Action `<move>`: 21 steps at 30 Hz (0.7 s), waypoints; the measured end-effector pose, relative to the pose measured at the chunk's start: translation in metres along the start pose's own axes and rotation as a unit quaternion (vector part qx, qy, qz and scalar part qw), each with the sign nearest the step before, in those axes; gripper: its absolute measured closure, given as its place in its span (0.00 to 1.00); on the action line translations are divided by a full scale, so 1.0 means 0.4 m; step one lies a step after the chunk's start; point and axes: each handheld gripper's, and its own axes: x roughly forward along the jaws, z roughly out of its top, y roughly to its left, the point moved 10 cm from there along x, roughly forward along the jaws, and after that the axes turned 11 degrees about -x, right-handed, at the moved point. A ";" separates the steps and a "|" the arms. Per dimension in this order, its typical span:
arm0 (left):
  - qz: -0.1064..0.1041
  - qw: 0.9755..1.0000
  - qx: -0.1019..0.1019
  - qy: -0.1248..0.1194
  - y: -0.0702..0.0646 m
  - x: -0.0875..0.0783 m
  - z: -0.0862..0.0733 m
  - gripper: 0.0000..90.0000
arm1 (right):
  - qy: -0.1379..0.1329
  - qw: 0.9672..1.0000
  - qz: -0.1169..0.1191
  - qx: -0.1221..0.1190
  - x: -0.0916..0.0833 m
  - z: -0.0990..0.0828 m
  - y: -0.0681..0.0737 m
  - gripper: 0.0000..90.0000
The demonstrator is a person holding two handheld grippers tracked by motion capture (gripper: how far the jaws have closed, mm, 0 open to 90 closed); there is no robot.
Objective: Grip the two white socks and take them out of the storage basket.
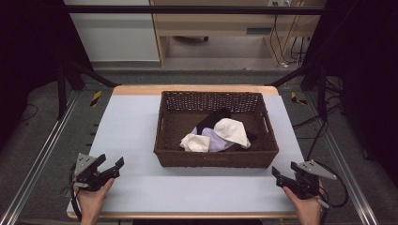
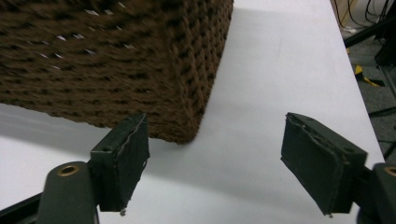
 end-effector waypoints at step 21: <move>0.009 0.999 0.028 0.021 -0.021 0.027 -0.029 0.33 | -0.065 0.997 0.032 -0.010 -0.098 0.115 0.061 0.32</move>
